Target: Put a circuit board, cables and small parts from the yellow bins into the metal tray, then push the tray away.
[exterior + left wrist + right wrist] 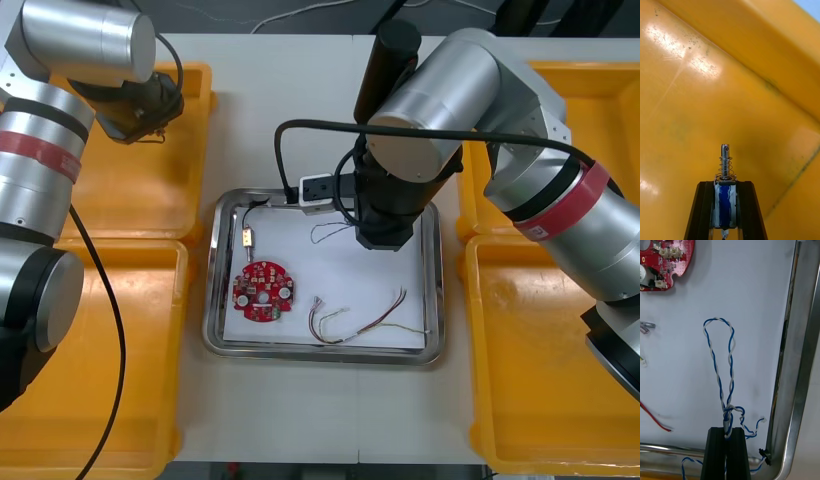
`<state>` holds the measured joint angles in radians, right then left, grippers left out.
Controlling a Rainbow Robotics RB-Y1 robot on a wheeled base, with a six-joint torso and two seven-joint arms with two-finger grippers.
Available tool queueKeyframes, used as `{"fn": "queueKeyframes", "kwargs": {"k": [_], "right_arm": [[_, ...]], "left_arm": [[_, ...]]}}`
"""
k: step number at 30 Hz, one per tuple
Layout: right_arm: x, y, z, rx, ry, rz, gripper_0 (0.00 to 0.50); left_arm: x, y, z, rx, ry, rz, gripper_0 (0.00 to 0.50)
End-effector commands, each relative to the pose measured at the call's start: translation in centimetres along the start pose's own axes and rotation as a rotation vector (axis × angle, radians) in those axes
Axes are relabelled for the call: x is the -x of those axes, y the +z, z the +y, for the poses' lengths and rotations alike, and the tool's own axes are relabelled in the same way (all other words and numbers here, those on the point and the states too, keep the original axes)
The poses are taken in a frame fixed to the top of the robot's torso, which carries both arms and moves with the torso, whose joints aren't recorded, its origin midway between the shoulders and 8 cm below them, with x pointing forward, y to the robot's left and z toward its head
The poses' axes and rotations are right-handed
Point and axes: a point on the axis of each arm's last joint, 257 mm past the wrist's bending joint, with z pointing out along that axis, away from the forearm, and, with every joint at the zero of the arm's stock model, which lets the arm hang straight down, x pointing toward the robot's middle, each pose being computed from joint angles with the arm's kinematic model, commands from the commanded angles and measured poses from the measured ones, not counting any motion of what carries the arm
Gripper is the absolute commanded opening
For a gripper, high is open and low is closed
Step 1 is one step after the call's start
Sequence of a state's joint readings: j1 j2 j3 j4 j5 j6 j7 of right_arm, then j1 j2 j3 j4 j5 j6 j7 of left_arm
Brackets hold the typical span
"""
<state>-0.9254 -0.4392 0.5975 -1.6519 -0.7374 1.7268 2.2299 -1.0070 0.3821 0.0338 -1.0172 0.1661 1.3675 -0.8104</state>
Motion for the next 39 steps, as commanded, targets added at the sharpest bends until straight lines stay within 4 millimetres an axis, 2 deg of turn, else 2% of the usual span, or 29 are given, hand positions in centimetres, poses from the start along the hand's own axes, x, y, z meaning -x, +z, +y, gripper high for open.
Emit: {"fn": "queueKeyframes", "kwargs": {"k": [1,9,13,17,18,19,20,21,22,23,32,39], "right_arm": [[1.0,2.5,1.4,-0.004,-0.04,0.009,0.0],[-0.2,5.2,2.3,0.01,-0.053,0.052,0.0],[-0.8,6.1,2.2,0.003,-0.057,0.065,0.0],[-1.1,6.2,2.0,-0.004,-0.054,0.072,0.014],[-1.1,6.2,1.9,-0.007,-0.054,0.074,0.05],[-1.2,6.0,1.7,-0.013,-0.055,0.073,0.156],[-1.1,6.0,1.6,-0.015,-0.053,0.072,0.232],[-1.1,5.8,1.4,-0.019,-0.051,0.068,0.38],[-1.1,5.5,1.2,-0.025,-0.048,0.062,0.485],[-1.1,5.4,1.1,-0.026,-0.047,0.06,0.5],[-2.2,3.6,0.9,0.004,-0.018,0.05,0.5],[-3.0,-0.1,0.5,0.006,0.003,0.055,0.5]], "left_arm": [[3.2,-5.5,-1.9,-0.062,0.042,-0.02,0.0],[2.4,-10.0,-0.6,-0.049,0.09,0.049,0.0],[1.7,-11.5,0.3,-0.071,0.119,0.072,0.0],[1.0,-12.7,1.2,-0.089,0.156,0.08,0.0],[0.7,-13.1,1.5,-0.09,0.17,0.087,0.0],[0.3,-13.5,1.9,-0.092,0.185,0.093,0.0],[0.1,-13.7,2.0,-0.096,0.191,0.095,0.0],[-0.3,-14.2,2.3,-0.099,0.206,0.101,0.0],[-0.3,-14.6,2.3,-0.113,0.221,0.091,0.0],[-0.4,-14.8,2.3,-0.119,0.23,0.087,0.0],[-2.1,-17.0,2.5,-0.201,0.35,0.051,0.0],[-5.1,-17.6,2.9,-0.247,0.447,0.076,0.0]]}}
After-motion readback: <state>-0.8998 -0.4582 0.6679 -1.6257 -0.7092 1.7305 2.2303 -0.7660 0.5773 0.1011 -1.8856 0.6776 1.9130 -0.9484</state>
